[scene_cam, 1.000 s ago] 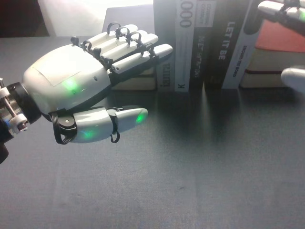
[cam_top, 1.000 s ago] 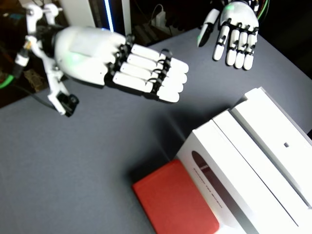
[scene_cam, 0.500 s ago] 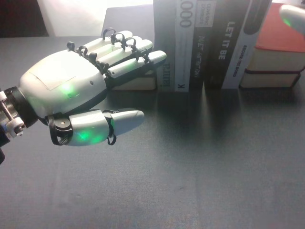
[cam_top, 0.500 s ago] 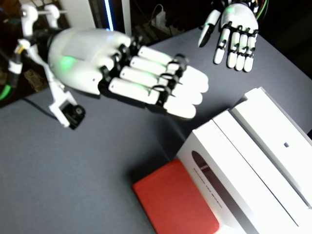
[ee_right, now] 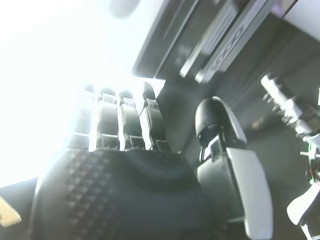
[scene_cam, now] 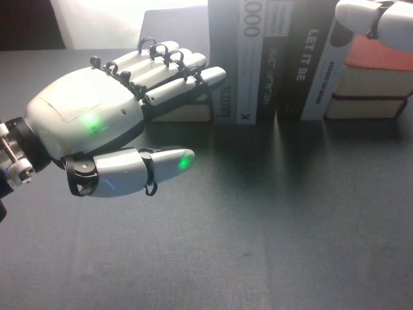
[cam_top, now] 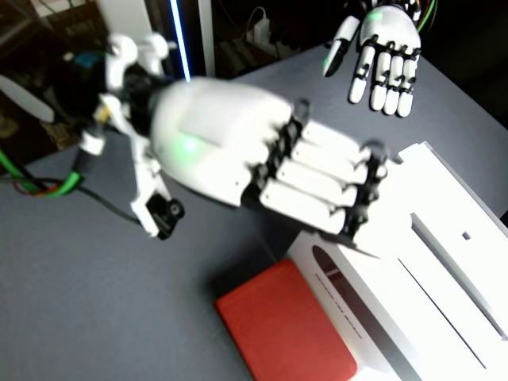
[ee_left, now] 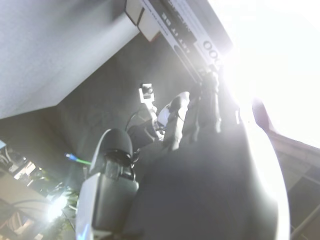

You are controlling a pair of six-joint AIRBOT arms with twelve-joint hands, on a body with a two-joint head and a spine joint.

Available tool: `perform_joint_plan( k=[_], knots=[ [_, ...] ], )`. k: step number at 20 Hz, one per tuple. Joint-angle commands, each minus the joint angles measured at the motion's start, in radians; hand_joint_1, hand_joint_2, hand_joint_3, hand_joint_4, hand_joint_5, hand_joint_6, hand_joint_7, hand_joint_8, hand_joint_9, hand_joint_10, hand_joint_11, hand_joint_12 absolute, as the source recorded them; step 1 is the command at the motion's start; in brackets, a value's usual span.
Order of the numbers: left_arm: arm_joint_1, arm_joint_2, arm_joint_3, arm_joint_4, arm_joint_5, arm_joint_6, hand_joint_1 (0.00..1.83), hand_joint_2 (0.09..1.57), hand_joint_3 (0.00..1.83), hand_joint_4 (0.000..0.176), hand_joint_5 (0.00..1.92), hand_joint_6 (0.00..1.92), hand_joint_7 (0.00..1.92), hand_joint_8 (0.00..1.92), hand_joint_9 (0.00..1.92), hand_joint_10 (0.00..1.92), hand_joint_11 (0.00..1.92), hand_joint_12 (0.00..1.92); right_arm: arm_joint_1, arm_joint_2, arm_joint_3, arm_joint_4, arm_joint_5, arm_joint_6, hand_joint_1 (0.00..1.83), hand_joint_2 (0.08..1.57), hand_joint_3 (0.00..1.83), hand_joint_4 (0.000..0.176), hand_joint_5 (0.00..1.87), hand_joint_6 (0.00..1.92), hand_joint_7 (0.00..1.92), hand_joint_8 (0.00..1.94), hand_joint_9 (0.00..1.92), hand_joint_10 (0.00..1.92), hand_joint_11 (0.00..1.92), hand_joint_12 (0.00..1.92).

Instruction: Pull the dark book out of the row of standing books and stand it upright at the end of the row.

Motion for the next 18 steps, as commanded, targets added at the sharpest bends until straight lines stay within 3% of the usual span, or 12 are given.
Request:
perform_joint_plan(
  k=[1,3,5,8,11,16,17,18],
  knots=[
    [-0.012,-0.007,0.0,-0.014,-0.122,0.0,0.0,1.41,0.0,0.109,0.0,0.0,0.0,0.0,0.0,0.0,0.0,0.0,0.017,0.001,0.001,0.001,0.125,-0.002,0.02,1.38,0.0,0.0,0.27,0.16,0.0,0.0,0.0,0.0,0.0,0.0],
    [-0.01,-0.007,0.0,-0.014,-0.123,0.0,0.0,1.41,0.0,0.121,0.0,0.0,0.0,0.0,0.0,0.0,0.0,0.0,0.016,0.002,-0.01,0.0,0.125,-0.009,0.03,1.38,0.0,0.0,0.35,0.2,0.0,0.0,0.0,0.0,0.0,0.0],
    [-0.007,-0.007,0.0,-0.017,-0.126,-0.002,0.0,1.41,0.0,0.108,0.0,0.0,0.0,0.0,0.0,0.0,0.0,0.0,0.008,0.011,-0.027,-0.008,0.125,-0.014,0.05,1.38,0.0,0.0,0.39,0.22,0.0,0.0,0.0,0.0,0.0,0.0],
    [0.002,-0.006,0.0,-0.023,-0.132,-0.004,0.0,1.42,0.0,0.105,0.0,0.0,0.0,0.0,0.0,0.0,0.0,0.0,0.0,0.026,-0.055,-0.03,0.134,-0.016,0.13,1.37,0.0,0.0,0.51,0.27,0.01,0.0,0.0,0.0,0.0,0.0],
    [0.005,-0.005,-0.001,-0.027,-0.135,-0.004,0.0,1.42,0.0,0.107,0.0,0.0,0.0,0.0,0.0,0.0,0.0,0.0,-0.024,0.06,-0.096,-0.048,0.167,-0.016,0.1,1.38,0.0,0.0,0.46,0.55,0.03,0.0,0.0,0.0,0.0,0.0],
    [0.016,-0.005,-0.003,-0.038,-0.143,-0.004,0.0,1.41,0.0,0.099,0.0,0.0,0.0,0.0,0.0,0.0,0.0,0.0,-0.091,0.129,-0.188,-0.099,0.238,-0.009,0.09,1.39,0.0,0.0,0.44,0.64,0.04,0.0,0.0,0.0,0.0,0.0],
    [0.019,-0.004,-0.003,-0.04,-0.143,-0.004,0.04,1.39,0.0,0.101,0.01,0.0,0.0,0.0,0.0,0.0,0.0,0.0,-0.106,0.137,-0.2,-0.112,0.251,0.005,0.31,1.41,0.0,0.0,0.49,0.61,0.06,0.01,0.0,0.0,0.0,0.0],
    [0.022,-0.003,-0.003,-0.043,-0.144,-0.004,0.06,1.37,0.0,0.11,0.01,0.0,0.0,0.0,0.0,0.0,0.0,0.0,-0.124,0.145,-0.208,-0.132,0.266,0.035,0.37,1.42,0.0,0.0,0.51,0.59,0.07,0.01,0.0,0.0,0.0,0.0]
  ],
)
